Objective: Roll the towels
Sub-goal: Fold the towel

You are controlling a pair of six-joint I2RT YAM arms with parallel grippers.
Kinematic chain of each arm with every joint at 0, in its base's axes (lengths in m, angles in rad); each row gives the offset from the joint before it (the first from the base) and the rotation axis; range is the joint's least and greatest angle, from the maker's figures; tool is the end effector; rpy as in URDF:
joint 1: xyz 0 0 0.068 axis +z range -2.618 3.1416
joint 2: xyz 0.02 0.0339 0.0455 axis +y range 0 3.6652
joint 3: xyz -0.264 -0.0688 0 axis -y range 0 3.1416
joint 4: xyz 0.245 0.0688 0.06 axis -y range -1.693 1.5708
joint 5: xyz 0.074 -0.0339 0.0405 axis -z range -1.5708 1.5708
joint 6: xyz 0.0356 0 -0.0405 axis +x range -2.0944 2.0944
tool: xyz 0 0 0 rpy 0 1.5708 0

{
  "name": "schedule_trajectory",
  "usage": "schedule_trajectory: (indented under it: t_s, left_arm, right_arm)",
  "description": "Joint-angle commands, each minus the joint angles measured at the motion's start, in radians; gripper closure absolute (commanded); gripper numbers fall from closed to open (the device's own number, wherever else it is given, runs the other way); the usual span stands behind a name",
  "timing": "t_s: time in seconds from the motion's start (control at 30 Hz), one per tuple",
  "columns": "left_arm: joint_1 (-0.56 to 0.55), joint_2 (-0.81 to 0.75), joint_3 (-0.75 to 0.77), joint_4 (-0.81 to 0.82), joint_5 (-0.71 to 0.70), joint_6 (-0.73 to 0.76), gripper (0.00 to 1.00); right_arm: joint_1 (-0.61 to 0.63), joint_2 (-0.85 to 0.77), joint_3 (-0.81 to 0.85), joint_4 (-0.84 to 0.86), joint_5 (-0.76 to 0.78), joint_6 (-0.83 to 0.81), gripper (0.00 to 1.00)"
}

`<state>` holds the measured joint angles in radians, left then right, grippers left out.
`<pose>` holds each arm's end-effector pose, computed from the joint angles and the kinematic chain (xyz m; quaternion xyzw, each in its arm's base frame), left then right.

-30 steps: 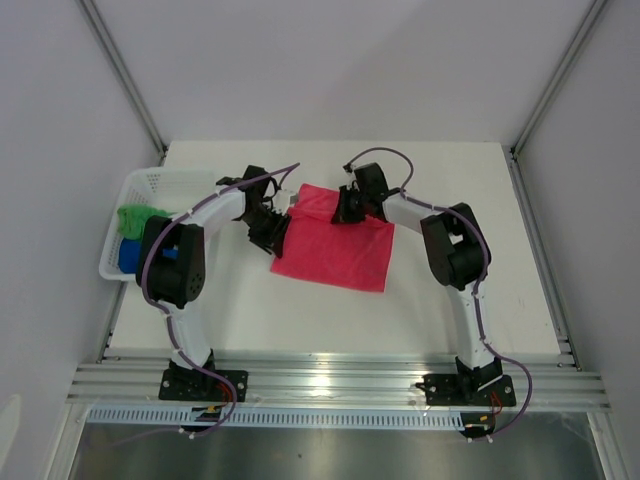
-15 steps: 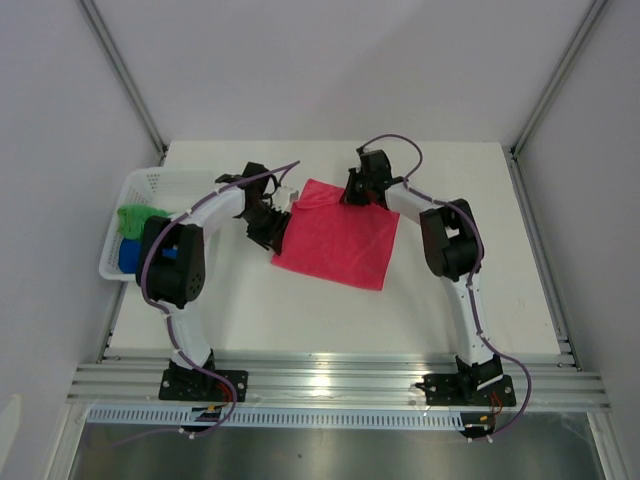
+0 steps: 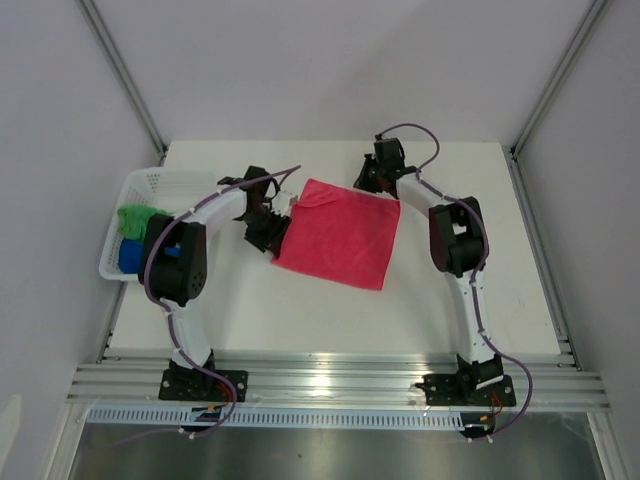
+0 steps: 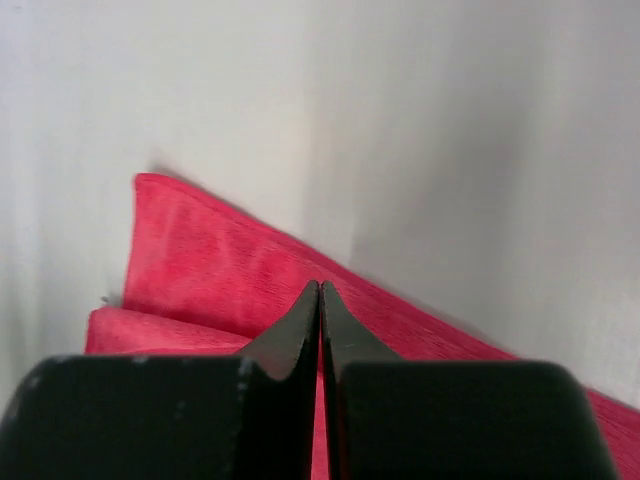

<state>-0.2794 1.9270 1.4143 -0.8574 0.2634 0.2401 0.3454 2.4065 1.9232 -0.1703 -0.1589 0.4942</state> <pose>0.3594 -0.1128 0.1868 0.2660 0.9499 -0.1326 0.0967 0.5131 0.1906 0.1635 0.0314 0.8940 0.2448 0.3740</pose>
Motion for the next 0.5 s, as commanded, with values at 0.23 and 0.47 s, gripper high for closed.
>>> schedule_trajectory:
  t_s: [0.23,0.47]
  left_arm:
    - [0.000,0.004,-0.020,-0.011,0.008,-0.021,0.42]
    - [-0.001,0.029,0.006,-0.063,0.079,-0.035,0.45]
  right_arm:
    - [0.010,-0.484,-0.493,-0.213,0.145,0.009,0.57]
    - [0.105,-0.806,-0.894,-0.255,0.159,0.109,0.53]
